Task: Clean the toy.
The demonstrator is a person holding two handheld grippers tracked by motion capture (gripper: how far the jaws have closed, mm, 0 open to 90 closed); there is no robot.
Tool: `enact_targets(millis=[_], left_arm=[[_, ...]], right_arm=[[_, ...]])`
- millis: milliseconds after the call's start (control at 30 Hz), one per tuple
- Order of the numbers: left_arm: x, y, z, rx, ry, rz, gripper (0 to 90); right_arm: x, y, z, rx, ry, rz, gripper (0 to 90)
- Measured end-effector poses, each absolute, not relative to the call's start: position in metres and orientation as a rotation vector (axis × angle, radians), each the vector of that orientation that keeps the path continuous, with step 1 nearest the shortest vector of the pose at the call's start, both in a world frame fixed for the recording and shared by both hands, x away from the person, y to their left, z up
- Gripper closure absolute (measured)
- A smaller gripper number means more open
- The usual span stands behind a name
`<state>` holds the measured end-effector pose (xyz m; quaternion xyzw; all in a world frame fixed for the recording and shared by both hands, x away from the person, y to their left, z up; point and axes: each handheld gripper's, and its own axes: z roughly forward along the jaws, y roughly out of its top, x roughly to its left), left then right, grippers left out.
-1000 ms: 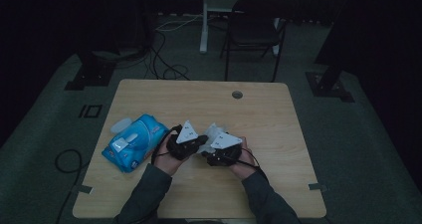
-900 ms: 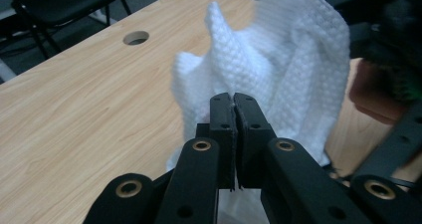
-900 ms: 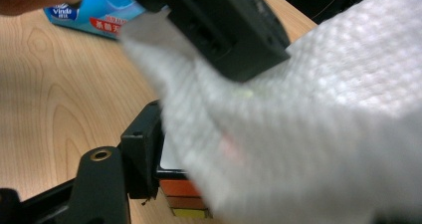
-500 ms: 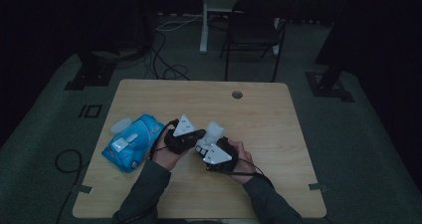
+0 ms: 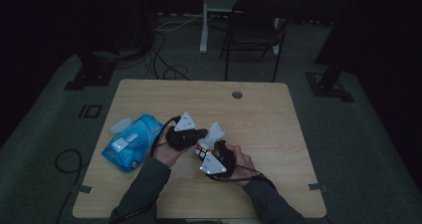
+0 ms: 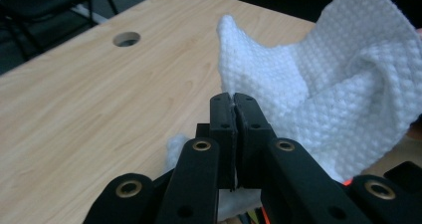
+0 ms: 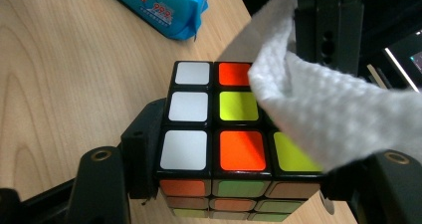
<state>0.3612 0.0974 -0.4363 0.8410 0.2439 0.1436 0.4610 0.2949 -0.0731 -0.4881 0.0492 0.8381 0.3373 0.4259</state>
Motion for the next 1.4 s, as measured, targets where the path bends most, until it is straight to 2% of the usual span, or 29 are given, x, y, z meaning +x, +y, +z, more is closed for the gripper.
enact_targets(millis=[300, 667, 967, 1400], left_arm=[[0.385, 0.1, -0.442, 2.096, 0.553, 0.1, 88.3], [0.394, 0.084, -0.448, 2.18, 0.526, 0.08, 88.4], [0.39, 0.084, -0.441, 2.181, 0.485, 0.06, 88.7], [0.391, 0.086, -0.441, 2.222, 0.483, 0.113, 89.1]], right_arm=[[0.289, -0.07, -0.49, 0.08, 2.08, 0.833, 34.0], [0.285, -0.066, -0.488, 0.057, 2.068, 0.863, 34.0], [0.284, -0.068, -0.489, 0.058, 2.066, 0.881, 34.0], [0.282, -0.068, -0.488, 0.047, 2.058, 0.881, 34.0]])
